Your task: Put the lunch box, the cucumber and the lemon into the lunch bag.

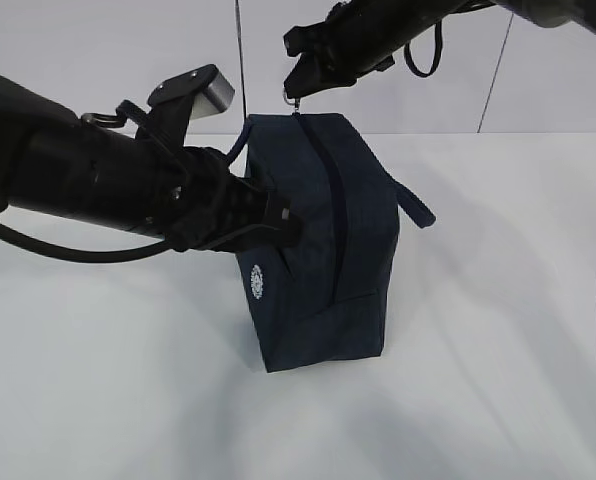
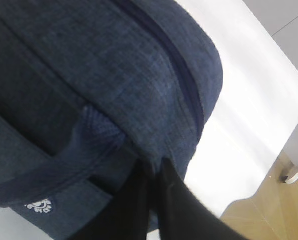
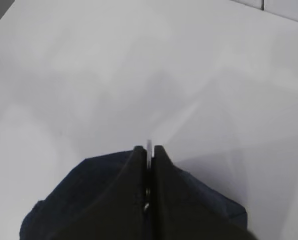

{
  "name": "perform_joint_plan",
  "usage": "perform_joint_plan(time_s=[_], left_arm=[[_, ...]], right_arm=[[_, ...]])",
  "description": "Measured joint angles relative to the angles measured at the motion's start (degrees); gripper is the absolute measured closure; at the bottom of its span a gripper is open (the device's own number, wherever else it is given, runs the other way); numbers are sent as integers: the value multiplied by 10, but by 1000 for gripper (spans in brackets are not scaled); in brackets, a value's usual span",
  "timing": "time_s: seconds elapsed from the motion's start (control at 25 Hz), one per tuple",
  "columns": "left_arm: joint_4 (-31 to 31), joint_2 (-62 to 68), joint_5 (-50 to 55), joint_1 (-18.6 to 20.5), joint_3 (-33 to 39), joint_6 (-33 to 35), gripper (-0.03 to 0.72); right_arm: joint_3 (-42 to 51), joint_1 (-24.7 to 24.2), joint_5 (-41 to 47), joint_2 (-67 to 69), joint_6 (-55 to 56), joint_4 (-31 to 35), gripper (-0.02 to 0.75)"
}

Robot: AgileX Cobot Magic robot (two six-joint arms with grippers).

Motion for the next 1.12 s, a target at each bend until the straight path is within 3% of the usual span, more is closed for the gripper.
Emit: perform_joint_plan(time_s=[0.56, 1.12], left_arm=[[86, -1, -23, 0, 0, 0, 694], [117, -1, -67, 0, 0, 0, 694]], right_arm=[[-48, -30, -6, 54, 26, 10, 738], [-49, -46, -9, 90, 30, 30, 738]])
